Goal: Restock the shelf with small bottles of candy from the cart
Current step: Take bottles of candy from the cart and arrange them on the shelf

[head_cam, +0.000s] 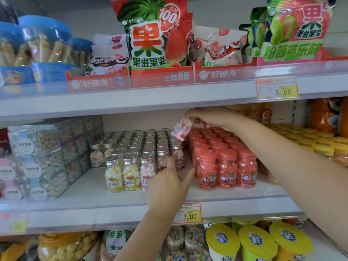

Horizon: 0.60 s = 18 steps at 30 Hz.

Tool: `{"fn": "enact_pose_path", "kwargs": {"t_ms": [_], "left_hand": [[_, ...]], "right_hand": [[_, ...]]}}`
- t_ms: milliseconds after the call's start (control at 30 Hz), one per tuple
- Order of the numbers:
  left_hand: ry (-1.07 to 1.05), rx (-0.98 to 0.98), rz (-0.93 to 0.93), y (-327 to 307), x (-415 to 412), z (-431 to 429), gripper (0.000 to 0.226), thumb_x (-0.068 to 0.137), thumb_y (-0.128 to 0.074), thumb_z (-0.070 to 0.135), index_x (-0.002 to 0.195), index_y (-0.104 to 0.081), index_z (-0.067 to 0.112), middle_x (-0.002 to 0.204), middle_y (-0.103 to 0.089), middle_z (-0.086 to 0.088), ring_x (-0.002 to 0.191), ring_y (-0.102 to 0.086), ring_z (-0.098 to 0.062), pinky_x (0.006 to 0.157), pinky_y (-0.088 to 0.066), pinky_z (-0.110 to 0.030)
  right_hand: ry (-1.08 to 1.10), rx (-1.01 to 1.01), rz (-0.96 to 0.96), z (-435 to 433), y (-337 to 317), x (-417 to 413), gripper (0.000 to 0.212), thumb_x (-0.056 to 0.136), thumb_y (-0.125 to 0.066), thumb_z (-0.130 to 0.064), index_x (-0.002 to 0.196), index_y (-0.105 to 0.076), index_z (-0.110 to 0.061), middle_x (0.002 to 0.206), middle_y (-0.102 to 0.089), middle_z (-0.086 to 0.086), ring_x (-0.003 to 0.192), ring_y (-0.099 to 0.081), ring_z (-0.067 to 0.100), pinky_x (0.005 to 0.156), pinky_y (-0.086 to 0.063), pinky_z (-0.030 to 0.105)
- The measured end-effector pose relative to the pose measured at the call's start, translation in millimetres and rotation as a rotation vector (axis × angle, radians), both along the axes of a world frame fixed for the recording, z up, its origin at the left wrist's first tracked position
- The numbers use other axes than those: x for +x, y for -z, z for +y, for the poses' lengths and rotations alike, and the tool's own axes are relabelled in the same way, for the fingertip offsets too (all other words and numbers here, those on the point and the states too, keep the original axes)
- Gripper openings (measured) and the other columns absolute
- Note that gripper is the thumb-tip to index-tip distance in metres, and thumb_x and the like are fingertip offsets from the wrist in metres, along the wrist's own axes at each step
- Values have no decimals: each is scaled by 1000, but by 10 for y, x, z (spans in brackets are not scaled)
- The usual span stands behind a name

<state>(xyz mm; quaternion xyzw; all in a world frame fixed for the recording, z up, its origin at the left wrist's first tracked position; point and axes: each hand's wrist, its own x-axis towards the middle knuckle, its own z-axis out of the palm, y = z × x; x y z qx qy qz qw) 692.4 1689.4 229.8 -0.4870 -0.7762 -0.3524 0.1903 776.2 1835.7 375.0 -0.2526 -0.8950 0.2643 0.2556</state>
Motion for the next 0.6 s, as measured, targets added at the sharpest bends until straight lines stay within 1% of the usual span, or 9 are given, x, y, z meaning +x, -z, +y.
{"fn": "enact_pose_path", "kwargs": {"t_ms": [67,100,167,233,300,367,500,533,600], "left_hand": [[26,-38,50,6,-22,12,60,91,-33,63,144,-25,35,81,-69,11,78,-65,-9,64,-52,-28],[39,-64,70,7,-35,23,59,91,-31,63,144,-25,38,87,-70,11,83,-65,-10,67,-52,-29],[61,-128,87,-15,-45,38,59,92,-28,63,146,-22,39,104,-68,9,96,-64,-15,74,-50,-30],[59,-183,88,-28,-42,47,60,93,-27,62,147,-18,38,117,-62,6,104,-61,-19,77,-46,-31],[40,-197,94,-22,-38,48,60,93,-28,60,148,-19,35,120,-60,5,106,-60,-20,80,-46,-32],[22,-193,106,-10,-42,56,60,94,-28,59,147,-22,32,118,-61,5,104,-60,-20,80,-47,-32],[3,-176,110,16,-54,79,59,94,-30,55,147,-22,29,112,-63,6,99,-62,-20,77,-49,-32],[1,-173,111,16,-54,81,58,94,-31,54,146,-23,29,112,-63,6,99,-62,-21,77,-49,-33],[-5,-170,120,18,-51,84,57,94,-32,53,145,-27,28,113,-62,5,100,-62,-21,76,-48,-33]], "right_hand": [[133,-40,101,136,4,-112,29,93,-50,-35,84,-64,-11,64,-53,1,55,-46,11,52,-36,20],[196,-16,99,187,19,-182,30,95,-49,-35,85,-63,-10,67,-55,2,60,-50,11,52,-37,20],[261,73,47,241,49,-326,25,98,-47,-35,92,-60,-14,84,-60,2,78,-55,14,54,-34,18],[241,187,-11,311,66,-484,22,99,-44,-31,105,-59,-16,108,-62,7,101,-56,19,63,-33,21],[226,292,-139,363,59,-639,29,100,-41,-26,114,-59,-9,120,-60,10,111,-54,23,66,-32,23],[215,347,-252,404,41,-758,30,100,-42,-21,117,-57,-3,121,-59,13,104,-55,24,62,-34,23],[216,404,-409,463,23,-904,31,92,-58,-21,112,-61,2,113,-64,15,84,-53,23,63,-38,24],[217,419,-440,488,37,-927,32,91,-61,-22,110,-62,3,111,-65,15,82,-53,22,62,-38,24],[200,427,-483,550,93,-972,38,89,-65,-26,113,-63,3,113,-65,15,87,-58,24,68,-40,24]]}}
